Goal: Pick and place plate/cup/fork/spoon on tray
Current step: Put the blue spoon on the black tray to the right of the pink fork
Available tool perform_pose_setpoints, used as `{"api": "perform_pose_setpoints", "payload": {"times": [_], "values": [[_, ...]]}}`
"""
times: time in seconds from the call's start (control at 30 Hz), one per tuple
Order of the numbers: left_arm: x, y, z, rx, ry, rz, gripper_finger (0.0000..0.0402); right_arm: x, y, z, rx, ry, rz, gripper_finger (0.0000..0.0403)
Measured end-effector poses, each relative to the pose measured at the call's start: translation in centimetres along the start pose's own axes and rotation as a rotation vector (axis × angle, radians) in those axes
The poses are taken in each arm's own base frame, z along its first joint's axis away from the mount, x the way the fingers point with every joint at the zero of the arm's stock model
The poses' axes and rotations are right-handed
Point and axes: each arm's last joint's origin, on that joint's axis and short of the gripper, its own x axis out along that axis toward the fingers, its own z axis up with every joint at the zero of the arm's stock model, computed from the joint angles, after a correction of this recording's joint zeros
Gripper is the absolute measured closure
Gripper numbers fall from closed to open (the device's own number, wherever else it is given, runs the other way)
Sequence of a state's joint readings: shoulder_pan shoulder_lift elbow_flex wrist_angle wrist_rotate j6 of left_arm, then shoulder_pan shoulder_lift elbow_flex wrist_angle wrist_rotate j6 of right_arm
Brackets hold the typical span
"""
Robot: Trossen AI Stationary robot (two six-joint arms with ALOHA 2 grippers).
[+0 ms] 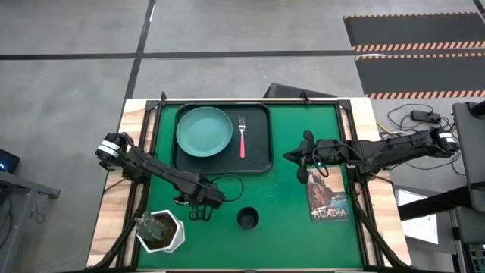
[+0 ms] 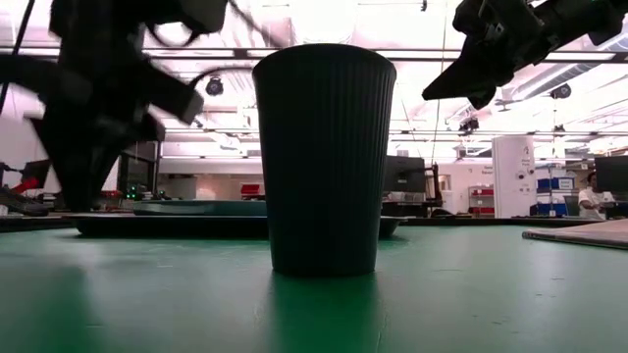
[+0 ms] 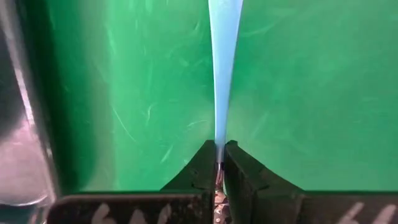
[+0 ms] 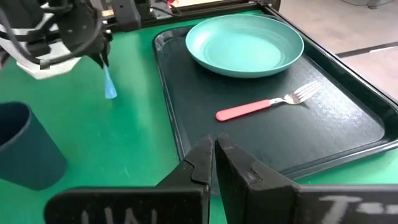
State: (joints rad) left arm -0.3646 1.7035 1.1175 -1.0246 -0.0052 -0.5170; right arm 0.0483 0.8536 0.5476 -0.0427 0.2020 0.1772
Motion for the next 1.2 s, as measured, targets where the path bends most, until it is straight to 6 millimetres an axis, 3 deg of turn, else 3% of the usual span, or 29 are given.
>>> {"api": "perform_pose_setpoints", "payload": {"times": [0.23, 0.43, 0.67, 0.9, 1.2], "values": [[-5.2, -0.9, 1.7, 0.139, -0.11, 0.025, 0.0401, -0.2, 0.2, 1.0, 0.107, -0.008, 0.052, 0.0394], [-10.2, -1.1, 3.1, 0.323, -0.298, 0.157, 0.0401, -1.1, 1.0, 3.7, 0.178, -0.027, 0.222, 0.0394], [-14.4, -1.0, 4.2, 0.553, -0.482, 0.396, 0.0401, -2.6, 1.3, 6.8, 0.244, -0.049, 0.249, 0.0393], [-14.6, -0.9, 6.1, 0.811, -0.533, 0.73, 0.0401, -2.3, 1.7, 7.6, 0.337, 0.036, 0.295, 0.0346], [-12.2, -0.5, 9.8, 0.999, -0.461, 0.839, 0.0402, 1.6, 2.3, 6.3, 0.384, 0.159, 0.249, 0.0245]]}}
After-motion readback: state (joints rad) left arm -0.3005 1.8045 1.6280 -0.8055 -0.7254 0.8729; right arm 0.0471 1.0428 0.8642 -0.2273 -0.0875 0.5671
